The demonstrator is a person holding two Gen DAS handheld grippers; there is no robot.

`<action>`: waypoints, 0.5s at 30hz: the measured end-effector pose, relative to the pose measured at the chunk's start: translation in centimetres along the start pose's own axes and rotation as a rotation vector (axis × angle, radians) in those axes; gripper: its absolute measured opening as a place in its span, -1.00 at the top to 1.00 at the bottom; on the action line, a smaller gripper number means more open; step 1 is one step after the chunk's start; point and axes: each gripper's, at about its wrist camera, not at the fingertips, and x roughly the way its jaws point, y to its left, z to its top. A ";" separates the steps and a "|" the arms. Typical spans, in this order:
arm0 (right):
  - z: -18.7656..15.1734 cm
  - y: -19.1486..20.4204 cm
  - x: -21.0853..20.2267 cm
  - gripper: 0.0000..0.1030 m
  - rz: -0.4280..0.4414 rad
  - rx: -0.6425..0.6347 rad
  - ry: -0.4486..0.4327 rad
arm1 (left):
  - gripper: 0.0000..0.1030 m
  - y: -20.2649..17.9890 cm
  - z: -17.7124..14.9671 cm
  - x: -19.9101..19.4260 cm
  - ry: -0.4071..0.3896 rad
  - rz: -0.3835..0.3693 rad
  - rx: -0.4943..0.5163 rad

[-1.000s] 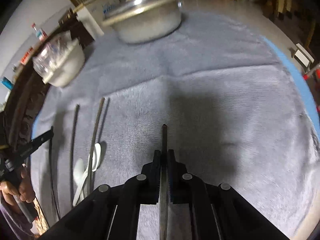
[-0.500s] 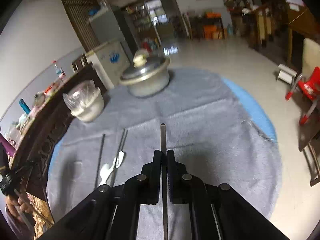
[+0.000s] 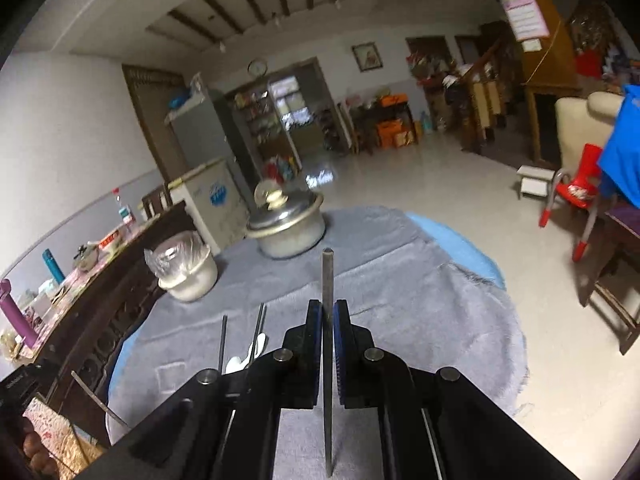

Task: Organize utensils
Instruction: 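Lift the held chopsticks upright toward the holder cup with both tools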

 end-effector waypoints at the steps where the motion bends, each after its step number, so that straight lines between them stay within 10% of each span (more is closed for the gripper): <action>1: -0.1 -0.1 -0.9 0.88 -0.002 0.007 -0.016 | 0.89 -0.3 0.0 -0.5 -0.014 -0.011 -0.002; 15: 0.3 0.9 -8.9 0.88 0.072 -0.050 -0.154 | 0.89 -5.0 0.5 -4.1 -0.224 -0.126 -0.025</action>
